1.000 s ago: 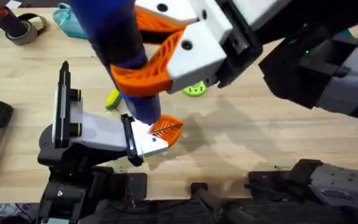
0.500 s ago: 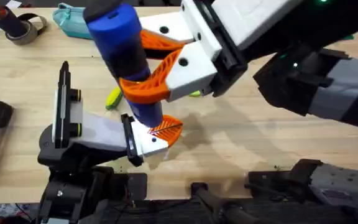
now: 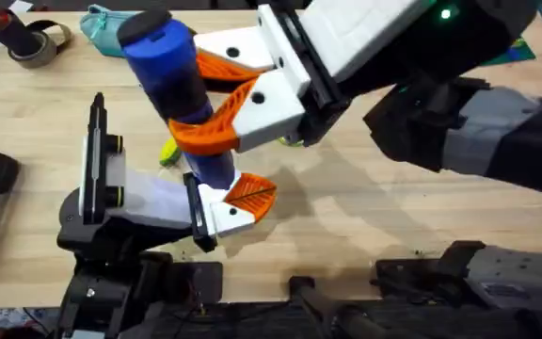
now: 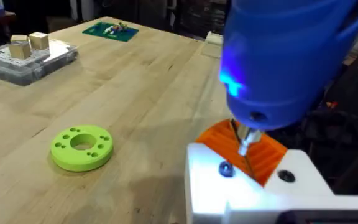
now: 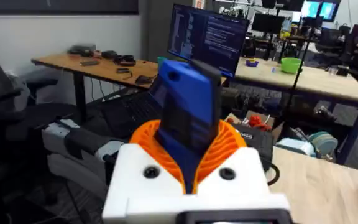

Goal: Pick up the gripper from the table and insert it into the empty holder that is missing its gripper. Then pick up a screw, insert it into the mounting hole, and use the screwdriver to tighten it. Finally, clean up the table by picking up the vegetable and placing it into the bucket.

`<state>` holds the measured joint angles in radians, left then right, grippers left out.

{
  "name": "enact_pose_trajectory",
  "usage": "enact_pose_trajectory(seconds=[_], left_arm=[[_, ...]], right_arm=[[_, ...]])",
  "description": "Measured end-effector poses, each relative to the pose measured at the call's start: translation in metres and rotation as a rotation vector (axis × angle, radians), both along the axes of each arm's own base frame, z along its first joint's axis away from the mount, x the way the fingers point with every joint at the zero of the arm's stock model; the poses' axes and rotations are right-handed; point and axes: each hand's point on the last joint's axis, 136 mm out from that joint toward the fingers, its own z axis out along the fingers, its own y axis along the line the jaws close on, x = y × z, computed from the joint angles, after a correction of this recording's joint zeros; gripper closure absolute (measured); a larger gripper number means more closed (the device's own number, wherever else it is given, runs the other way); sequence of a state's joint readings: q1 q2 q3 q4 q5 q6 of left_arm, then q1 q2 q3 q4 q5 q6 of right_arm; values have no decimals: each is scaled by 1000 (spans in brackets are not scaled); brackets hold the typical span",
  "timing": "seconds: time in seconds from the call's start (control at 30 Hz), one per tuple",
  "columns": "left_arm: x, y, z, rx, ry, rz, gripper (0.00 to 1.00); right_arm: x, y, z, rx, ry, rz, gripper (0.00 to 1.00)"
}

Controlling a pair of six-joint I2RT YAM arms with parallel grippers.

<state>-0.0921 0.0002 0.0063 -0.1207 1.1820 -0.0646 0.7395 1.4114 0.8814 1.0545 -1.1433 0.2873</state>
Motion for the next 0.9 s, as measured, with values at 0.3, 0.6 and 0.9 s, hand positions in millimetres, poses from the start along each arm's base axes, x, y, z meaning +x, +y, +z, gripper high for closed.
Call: enact_pose_trajectory(seconds=[0.3, 0.6, 0.9], left_arm=[[0, 0, 0, 0, 0, 0, 984], [0, 0, 0, 0, 0, 0, 984], [0, 0, 0, 0, 0, 0, 984]], right_arm=[[0, 0, 1, 3, -2, -1, 958], [0, 0, 0, 3, -1, -1, 957], [-1, -1, -8, 1, 3, -4, 957]])
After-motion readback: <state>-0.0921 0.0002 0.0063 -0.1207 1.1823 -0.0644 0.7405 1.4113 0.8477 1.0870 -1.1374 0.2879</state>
